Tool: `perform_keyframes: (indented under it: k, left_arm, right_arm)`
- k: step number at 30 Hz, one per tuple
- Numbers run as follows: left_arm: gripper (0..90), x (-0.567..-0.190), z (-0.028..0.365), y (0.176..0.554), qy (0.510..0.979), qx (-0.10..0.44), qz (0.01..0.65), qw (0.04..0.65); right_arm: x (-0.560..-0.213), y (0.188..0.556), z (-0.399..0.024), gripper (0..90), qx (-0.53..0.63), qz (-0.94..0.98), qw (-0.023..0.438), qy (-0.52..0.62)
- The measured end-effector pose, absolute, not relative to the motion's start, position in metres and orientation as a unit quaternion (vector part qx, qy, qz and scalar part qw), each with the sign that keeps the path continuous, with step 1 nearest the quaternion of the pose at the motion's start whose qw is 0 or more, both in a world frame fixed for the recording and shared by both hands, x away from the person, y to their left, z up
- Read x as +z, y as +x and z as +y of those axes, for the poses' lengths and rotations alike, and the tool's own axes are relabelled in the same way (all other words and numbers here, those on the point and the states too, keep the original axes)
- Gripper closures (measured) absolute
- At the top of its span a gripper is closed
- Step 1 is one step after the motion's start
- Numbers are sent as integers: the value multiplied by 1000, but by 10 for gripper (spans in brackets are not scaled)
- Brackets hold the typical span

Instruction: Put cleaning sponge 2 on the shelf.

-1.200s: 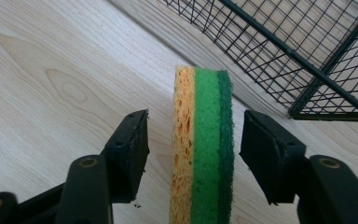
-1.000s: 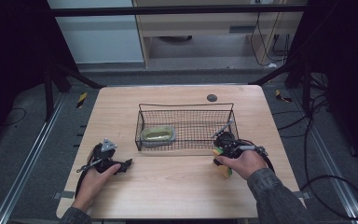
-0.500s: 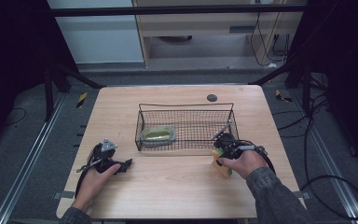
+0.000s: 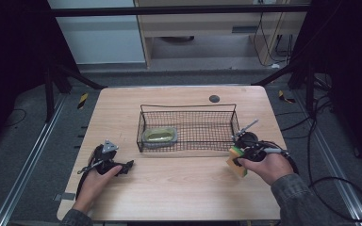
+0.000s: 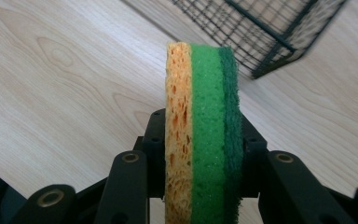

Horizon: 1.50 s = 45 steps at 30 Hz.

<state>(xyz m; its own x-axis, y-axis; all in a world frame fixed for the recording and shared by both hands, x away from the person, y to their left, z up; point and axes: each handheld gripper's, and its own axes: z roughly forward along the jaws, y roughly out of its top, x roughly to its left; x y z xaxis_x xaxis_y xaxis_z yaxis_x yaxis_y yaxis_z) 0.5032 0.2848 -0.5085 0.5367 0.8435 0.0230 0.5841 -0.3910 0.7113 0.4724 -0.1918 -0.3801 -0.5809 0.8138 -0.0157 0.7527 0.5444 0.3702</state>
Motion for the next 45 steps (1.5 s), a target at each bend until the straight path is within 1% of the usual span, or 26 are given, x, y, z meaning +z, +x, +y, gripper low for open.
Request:
perform_keyframes:
  k: [6, 10, 15, 26, 36, 39, 45]
  left_arm:
    - [0, -509, 285, 503, 810, 194, 441, 333]
    - [0, -509, 285, 503, 810, 194, 441, 333]
    - [0, -509, 284, 503, 809, 194, 442, 335]
    - [0, -509, 284, 502, 809, 197, 440, 335]
    - [2, -508, 284, 502, 810, 197, 440, 335]
    - [2, -508, 284, 502, 810, 197, 440, 335]
    - [2, -508, 284, 502, 810, 197, 440, 335]
  right_arm:
    - [-371, 472, -216, 649, 172, 864, 104, 462]
    - [-367, 473, -226, 649, 174, 859, 116, 468]
    - [-353, 480, -235, 649, 190, 851, 132, 472]
    - [-325, 500, -233, 650, 175, 856, 164, 457]
    - [-295, 533, -226, 650, 153, 857, 196, 452]
    - [-287, 545, -226, 650, 157, 853, 206, 452]
    - [-275, 555, -221, 650, 172, 852, 214, 446]
